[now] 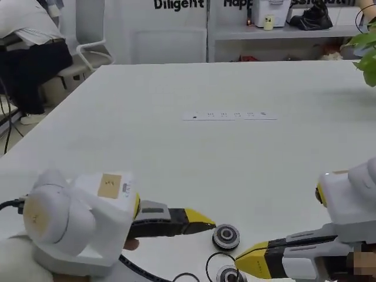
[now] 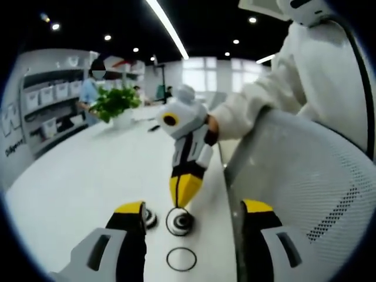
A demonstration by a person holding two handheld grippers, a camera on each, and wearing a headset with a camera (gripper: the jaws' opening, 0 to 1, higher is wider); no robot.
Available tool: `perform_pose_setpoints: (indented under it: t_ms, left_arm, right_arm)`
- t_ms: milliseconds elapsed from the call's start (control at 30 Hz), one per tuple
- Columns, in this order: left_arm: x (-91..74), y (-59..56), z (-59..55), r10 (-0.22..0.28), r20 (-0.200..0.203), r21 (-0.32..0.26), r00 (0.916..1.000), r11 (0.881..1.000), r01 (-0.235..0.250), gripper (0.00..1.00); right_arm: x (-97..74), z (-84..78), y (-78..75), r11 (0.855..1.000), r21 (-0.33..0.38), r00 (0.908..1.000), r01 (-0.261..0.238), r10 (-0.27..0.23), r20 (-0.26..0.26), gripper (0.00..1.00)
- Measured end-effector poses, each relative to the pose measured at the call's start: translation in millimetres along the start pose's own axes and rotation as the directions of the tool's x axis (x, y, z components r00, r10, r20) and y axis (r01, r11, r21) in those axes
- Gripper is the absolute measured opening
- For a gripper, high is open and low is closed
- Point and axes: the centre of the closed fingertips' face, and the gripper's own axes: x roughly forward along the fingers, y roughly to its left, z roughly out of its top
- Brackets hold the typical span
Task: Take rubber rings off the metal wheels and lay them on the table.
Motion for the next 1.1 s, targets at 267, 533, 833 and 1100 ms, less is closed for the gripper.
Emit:
perform_pose_setpoints:
  t_ms: [267, 533, 833, 1100]
  left_arm:
    - [-31.9, 3.6, -5.2, 0.033, -0.021, -0.026, 0.9992, 0.999, -0.033, 0.75]
    - [-63.8, 7.3, -12.3, 0.086, -0.049, -0.036, 0.9951, 0.995, -0.088, 0.81]
    - [-90.9, 6.7, -19.7, 0.168, -0.035, -0.085, 0.9851, 0.982, -0.171, 0.88]
    - [-103.1, 2.2, -31.1, 0.223, -0.031, -0.135, 0.9744, 0.965, -0.225, 0.93]
  right_arm:
    - [1.9, 4.1, 7.5, 1.0, -0.012, 0.9998, -0.02, 0.02, 0.005, 0.0]
    - [2.9, 8.8, 13.5, 0.999, -0.02, 0.9994, -0.033, 0.033, 0.013, 0.0]
    - [7.1, 10.3, 23.6, 0.998, -0.031, 0.9988, -0.047, 0.048, 0.007, 0.0]
    - [11.2, 9.5, 29.6, 0.998, -0.039, 0.9985, -0.054, 0.054, -0.005, 0.0]
